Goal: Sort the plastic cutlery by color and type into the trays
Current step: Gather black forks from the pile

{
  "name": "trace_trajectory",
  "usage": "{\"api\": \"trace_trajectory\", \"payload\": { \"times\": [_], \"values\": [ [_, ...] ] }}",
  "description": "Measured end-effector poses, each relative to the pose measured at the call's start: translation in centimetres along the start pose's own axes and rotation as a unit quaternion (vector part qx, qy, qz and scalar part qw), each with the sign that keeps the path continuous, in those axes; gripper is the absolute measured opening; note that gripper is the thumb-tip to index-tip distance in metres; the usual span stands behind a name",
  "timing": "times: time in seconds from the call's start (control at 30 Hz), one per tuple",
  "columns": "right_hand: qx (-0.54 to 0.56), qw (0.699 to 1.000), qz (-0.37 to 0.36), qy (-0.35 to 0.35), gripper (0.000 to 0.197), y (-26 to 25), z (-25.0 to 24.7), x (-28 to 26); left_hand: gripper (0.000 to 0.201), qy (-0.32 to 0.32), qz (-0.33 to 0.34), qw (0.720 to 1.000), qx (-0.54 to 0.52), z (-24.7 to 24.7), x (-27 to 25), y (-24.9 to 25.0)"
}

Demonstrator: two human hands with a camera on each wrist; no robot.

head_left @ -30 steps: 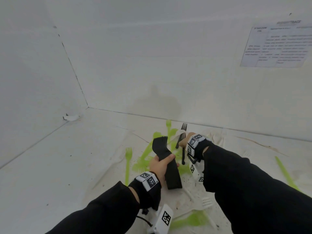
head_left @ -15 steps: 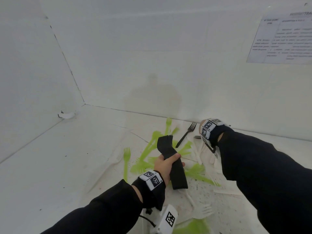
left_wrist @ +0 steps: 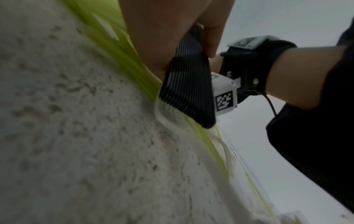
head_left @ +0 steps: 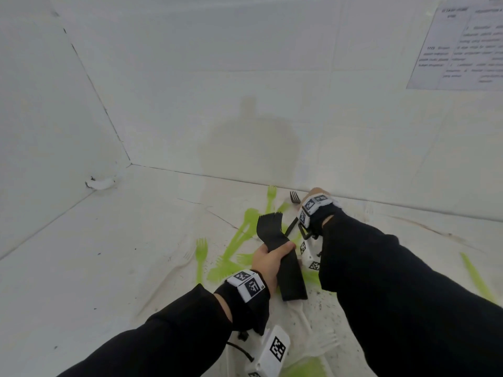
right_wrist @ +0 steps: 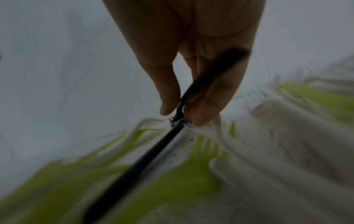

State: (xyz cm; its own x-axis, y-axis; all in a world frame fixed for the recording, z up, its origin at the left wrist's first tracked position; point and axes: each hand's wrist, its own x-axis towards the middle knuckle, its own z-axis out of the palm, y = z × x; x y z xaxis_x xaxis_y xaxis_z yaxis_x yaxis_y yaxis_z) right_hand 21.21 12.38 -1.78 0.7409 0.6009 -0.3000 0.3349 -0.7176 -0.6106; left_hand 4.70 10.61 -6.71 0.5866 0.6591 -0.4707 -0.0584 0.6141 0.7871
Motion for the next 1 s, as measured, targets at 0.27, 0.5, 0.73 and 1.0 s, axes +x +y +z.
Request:
{"api": "trace_trajectory", "payload": {
  "times": [0.27,0.5,0.73,1.0],
  "values": [
    [-0.129,0.991,-0.017,0.026,0.025,-0.2,0.8,1.4,0.009,-0.001,-0.003,1.000,0.003,0.1,0.1,-0.4],
    [-0.090,0.993,-0.068,-0.017,0.023,-0.5,-1.7,-2.6,0.006,0.010,0.005,1.000,-0.003,0.5,0.1,-0.2],
    [-0.057,0.988,-0.136,-0.052,0.028,3.4,1.1,-10.8,0.006,0.011,0.056,0.998,-0.009,1.6,-1.1,-0.2],
    [0.127,0.987,-0.098,0.031,0.031,8.1,1.9,-16.2,0.030,-0.006,0.059,0.998,0.005,2.5,-5.3,-2.8]
  ]
}}
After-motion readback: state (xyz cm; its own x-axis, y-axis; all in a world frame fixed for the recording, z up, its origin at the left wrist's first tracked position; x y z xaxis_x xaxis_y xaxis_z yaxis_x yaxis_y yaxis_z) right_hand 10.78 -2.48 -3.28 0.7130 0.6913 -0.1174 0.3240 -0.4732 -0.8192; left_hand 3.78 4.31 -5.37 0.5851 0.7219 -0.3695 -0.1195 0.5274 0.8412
